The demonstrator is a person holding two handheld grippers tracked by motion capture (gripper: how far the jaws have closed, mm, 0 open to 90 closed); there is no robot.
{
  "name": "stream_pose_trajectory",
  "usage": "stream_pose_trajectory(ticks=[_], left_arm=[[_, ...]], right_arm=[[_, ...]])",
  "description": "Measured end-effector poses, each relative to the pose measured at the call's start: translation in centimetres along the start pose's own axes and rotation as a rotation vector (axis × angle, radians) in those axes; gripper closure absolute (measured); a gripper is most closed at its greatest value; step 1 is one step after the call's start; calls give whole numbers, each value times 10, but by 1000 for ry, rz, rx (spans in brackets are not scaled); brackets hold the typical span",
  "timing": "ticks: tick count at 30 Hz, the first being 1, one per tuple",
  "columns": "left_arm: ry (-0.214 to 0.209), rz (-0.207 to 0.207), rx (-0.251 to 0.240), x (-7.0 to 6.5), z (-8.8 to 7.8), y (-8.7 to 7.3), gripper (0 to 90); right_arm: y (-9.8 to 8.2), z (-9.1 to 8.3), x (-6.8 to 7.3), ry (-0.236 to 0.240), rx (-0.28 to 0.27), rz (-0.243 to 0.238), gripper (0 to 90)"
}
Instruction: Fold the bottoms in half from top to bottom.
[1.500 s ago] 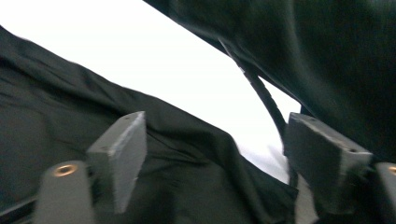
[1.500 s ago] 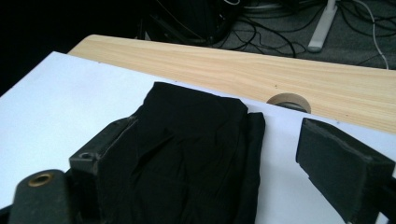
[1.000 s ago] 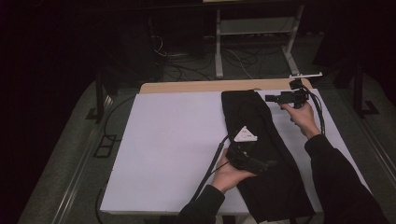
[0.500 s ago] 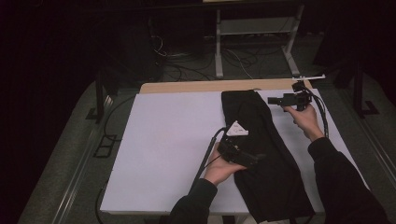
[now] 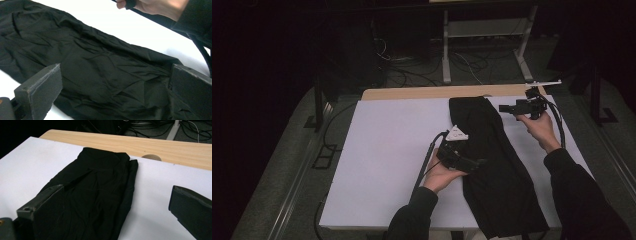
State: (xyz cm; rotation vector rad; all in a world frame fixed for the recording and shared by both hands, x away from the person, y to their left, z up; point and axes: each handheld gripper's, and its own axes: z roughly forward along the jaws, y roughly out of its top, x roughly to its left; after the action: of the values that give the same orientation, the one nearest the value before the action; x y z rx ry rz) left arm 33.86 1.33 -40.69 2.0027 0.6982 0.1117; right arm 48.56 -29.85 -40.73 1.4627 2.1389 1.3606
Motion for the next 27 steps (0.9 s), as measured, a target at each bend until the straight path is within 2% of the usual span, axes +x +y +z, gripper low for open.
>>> stream_pose_trajectory(ticks=[6,9,19,23,27], left_arm=[[25,-2,-9,10,-3,1,0],[22,-6,-7,15,-4,3,0],[34,47,31,27,-12,16,0],[10,47,25,33,-16,22,0],[11,58,28,37,-18,30,0]], right_arm=[[0,-2,5,10,4,-22,4],[1,-3,8,14,6,-32,4],[3,-6,14,23,11,-55,4],[3,-5,15,26,17,-57,4],[2,-4,15,25,23,-58,4]])
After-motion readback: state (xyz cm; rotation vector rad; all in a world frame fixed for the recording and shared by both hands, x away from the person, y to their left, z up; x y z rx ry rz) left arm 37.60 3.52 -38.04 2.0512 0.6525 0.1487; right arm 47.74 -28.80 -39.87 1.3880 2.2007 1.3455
